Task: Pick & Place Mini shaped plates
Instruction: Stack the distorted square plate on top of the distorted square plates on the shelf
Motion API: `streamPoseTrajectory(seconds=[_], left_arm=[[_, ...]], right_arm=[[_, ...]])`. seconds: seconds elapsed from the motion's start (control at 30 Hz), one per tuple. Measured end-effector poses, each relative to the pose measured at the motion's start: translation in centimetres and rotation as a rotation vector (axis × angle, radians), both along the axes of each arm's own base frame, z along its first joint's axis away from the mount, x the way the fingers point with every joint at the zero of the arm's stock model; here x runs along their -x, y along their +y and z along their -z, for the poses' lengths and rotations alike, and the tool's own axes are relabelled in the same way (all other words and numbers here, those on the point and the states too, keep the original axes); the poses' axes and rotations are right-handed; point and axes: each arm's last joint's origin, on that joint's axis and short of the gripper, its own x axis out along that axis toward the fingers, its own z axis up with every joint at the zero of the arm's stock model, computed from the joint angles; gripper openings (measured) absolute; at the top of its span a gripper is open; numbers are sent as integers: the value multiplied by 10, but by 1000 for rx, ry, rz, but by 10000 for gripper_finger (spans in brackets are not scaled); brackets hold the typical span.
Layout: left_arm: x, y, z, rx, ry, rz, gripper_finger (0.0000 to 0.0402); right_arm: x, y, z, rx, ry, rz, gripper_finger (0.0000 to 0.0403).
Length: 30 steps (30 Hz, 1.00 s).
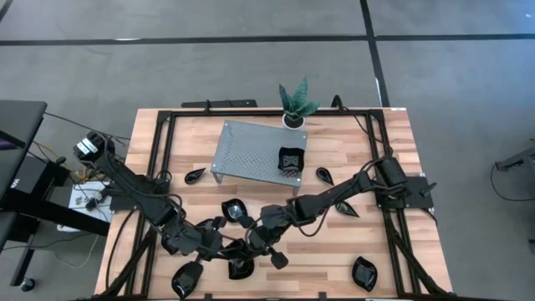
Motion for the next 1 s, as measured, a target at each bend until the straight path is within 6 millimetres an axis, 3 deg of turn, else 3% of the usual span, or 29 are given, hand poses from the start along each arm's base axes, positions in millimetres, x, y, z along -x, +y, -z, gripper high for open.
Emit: streamPoseTrajectory(seconds=[0.23,0.37,0.57,0.67,0.8,1.0], left_arm=[[-1,1,-1,-15,-25,-52,74],[-1,2,-2,-22,-35,-69,92],[14,8,-27,47,-101,-51,93],[23,13,-43,87,-150,-39,93],[30,19,-55,121,-189,-39,93],[31,20,-56,123,-192,-40,92]], right_arm=[[1,-1,3,-11,58,19,3],[7,3,6,-50,193,49,5],[25,20,3,12,305,153,3],[37,29,-18,43,283,181,2],[65,32,-64,147,239,263,3],[110,6,-114,506,105,683,1]])
